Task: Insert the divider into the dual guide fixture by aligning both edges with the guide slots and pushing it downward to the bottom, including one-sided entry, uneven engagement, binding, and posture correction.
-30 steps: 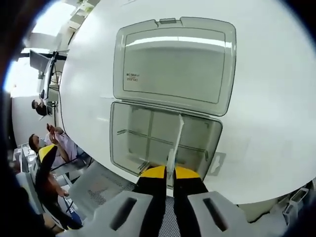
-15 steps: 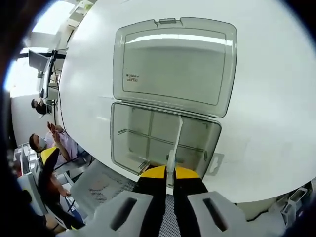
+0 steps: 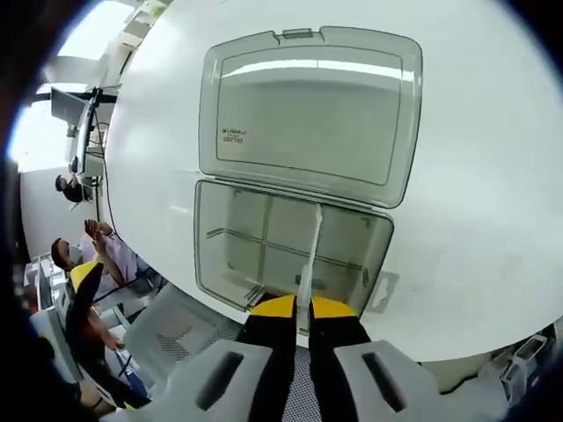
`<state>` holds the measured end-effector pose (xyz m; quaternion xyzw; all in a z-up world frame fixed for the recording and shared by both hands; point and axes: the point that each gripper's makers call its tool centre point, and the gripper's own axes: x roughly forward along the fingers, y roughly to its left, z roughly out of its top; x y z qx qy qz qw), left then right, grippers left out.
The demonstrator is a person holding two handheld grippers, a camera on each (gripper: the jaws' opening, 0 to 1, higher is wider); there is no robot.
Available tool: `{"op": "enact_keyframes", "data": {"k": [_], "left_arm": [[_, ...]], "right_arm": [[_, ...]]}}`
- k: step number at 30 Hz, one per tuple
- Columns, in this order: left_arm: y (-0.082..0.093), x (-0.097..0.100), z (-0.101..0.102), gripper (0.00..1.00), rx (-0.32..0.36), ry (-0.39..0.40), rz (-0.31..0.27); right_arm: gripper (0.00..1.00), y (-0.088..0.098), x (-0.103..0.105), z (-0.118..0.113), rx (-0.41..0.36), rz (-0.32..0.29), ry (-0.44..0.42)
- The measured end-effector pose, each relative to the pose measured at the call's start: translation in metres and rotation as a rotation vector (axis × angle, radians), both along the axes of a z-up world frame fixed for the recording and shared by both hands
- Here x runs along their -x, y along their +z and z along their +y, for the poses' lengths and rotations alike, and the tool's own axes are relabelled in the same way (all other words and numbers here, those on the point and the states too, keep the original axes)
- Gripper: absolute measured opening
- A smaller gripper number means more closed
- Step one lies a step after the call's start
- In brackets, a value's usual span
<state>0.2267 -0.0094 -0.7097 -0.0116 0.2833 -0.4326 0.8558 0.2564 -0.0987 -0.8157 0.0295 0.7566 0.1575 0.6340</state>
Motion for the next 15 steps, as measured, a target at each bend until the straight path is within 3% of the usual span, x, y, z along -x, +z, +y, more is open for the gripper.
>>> {"op": "enact_keyframes", "data": {"k": [15], "left_arm": [[0.0003,0.0005,-0.0008,0.81,-0.002,-0.003,0.000]], "right_arm": [[0.00,-0.0018,0.0024,0.0023,-0.003,-0.004,-0.001]]}}
